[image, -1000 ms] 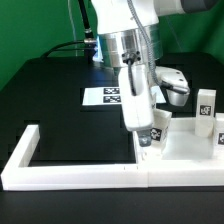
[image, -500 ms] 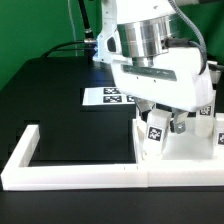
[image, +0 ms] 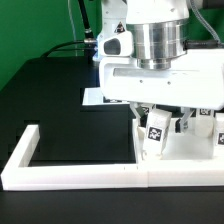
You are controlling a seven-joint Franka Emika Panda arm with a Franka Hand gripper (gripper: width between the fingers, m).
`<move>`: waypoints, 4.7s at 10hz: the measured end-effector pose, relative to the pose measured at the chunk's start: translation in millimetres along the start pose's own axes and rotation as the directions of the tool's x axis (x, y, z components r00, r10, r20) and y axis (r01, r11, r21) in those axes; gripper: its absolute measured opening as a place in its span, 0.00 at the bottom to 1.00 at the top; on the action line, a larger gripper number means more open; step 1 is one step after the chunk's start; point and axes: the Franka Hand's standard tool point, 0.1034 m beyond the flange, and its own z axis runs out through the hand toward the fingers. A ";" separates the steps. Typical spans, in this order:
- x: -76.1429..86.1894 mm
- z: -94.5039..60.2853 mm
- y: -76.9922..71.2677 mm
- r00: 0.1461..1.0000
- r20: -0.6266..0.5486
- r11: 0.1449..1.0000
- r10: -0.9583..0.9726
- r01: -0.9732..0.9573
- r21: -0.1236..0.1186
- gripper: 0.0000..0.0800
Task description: Assemble square table
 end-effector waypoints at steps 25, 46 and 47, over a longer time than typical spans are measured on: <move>15.1 -2.6 3.2 0.984 0.046 0.985 -0.171 0.172 -0.001 0.65; 26.4 -2.9 2.2 0.925 -0.062 0.926 -0.374 0.376 0.016 0.81; 25.8 -2.4 2.8 0.950 -0.057 0.951 -0.307 0.309 0.018 0.78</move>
Offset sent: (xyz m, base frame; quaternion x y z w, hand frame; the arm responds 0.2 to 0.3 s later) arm 0.0094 -0.0141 0.0034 0.0043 0.0009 0.2211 0.9752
